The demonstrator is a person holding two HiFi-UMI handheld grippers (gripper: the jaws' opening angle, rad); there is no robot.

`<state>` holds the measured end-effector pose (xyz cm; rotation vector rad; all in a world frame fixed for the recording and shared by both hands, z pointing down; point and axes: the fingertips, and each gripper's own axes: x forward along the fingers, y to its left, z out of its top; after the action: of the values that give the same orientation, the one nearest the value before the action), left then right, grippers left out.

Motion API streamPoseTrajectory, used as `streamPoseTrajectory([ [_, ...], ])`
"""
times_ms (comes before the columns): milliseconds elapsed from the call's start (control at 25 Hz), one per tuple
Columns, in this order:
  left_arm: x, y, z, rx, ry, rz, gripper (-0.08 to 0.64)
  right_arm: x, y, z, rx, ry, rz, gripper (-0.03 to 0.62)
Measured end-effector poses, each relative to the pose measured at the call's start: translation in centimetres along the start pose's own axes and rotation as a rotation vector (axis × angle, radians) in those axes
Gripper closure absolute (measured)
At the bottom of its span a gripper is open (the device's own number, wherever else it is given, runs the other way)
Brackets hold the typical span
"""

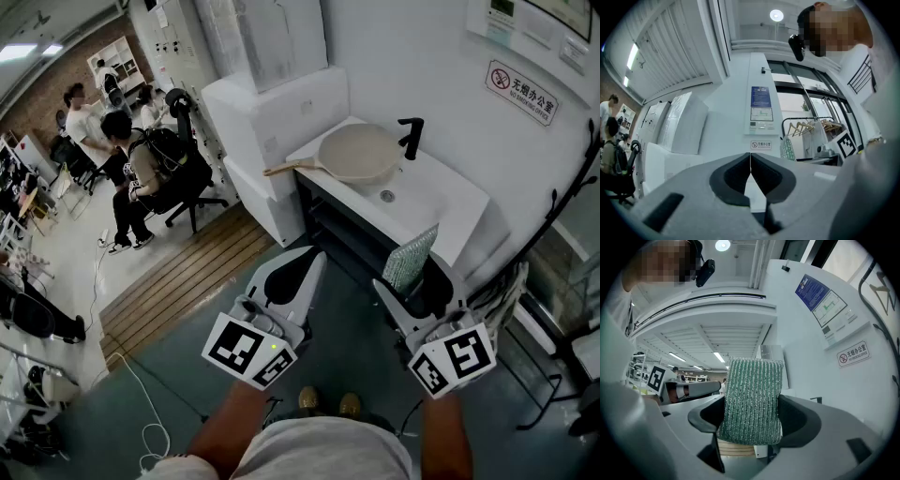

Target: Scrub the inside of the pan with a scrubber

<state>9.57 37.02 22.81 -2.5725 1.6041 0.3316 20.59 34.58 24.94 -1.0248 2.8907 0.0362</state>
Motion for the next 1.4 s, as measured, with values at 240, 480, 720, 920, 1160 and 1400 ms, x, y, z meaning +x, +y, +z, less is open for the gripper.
streamPoseTrajectory([
  [240, 0.0, 0.6, 0.1, -0.002, -0.009, 0.006, 0.543, 0.5, 0.0, 0.1, -0.003, -0.005, -0.001, 0.242],
  [480, -0.1, 1.3, 0.1, -0.013, -0.016, 0.006, 0.543, 1.0, 0.3, 0.5, 0.008, -0.016, 0.0, 0.241],
  [720, -0.1, 2.8, -0.1, -0.025, -0.021, 0.004, 0.543, 2.1, 0.4, 0.1, 0.007, 0.002, -0.01, 0.241],
  [920, -0.2, 4.6, -0.1, -0.032, -0.024, -0.005, 0.543, 3.6, 0.9, -0.2, 0.003, 0.012, -0.022, 0.241],
  [1160, -0.2, 7.2, 0.5, -0.026, -0.041, -0.026, 0.543, 5.7, 1.6, -0.2, -0.008, 0.009, -0.047, 0.241],
  [1400, -0.2, 9.2, 0.6, -0.025, -0.044, -0.049, 0.543, 7.2, 1.8, -0.1, -0.022, 0.012, -0.077, 0.241],
])
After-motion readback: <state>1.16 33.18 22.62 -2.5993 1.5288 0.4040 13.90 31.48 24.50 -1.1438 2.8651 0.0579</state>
